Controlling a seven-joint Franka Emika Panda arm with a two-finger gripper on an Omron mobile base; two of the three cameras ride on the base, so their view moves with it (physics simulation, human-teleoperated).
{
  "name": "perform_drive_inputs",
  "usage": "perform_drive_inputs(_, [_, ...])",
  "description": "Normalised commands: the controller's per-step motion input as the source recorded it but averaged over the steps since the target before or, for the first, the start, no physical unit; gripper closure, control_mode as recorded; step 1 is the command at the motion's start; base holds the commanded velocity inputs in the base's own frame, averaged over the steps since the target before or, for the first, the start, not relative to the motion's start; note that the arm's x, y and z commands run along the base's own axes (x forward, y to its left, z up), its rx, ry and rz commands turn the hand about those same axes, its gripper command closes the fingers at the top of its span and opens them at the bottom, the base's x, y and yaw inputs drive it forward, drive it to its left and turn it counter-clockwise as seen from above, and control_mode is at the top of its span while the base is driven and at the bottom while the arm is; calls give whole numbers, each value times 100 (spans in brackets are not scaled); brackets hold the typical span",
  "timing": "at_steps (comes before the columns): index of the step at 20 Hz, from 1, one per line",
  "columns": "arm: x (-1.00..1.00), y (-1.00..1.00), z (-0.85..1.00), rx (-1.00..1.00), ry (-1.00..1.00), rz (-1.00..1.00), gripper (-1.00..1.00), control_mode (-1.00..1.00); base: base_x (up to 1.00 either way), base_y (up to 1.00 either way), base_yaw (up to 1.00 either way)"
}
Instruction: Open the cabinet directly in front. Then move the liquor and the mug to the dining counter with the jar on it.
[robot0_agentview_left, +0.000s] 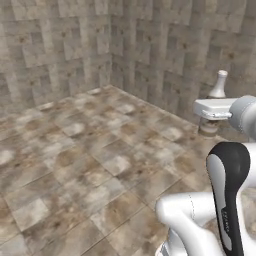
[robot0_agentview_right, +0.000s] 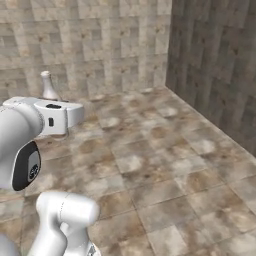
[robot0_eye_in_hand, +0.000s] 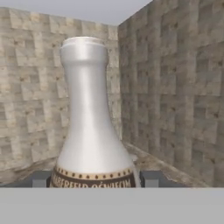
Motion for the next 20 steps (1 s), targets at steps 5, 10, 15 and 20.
perform_drive_inputs(5, [0, 0, 0, 0, 0, 0, 100, 100, 100, 0, 39])
perform_drive_inputs(10, [0, 0, 0, 0, 0, 0, 100, 100, 100, 0, 42])
perform_drive_inputs(15, [0, 0, 0, 0, 0, 0, 100, 100, 100, 0, 41])
perform_drive_inputs(20, [0, 0, 0, 0, 0, 0, 100, 100, 100, 0, 38])
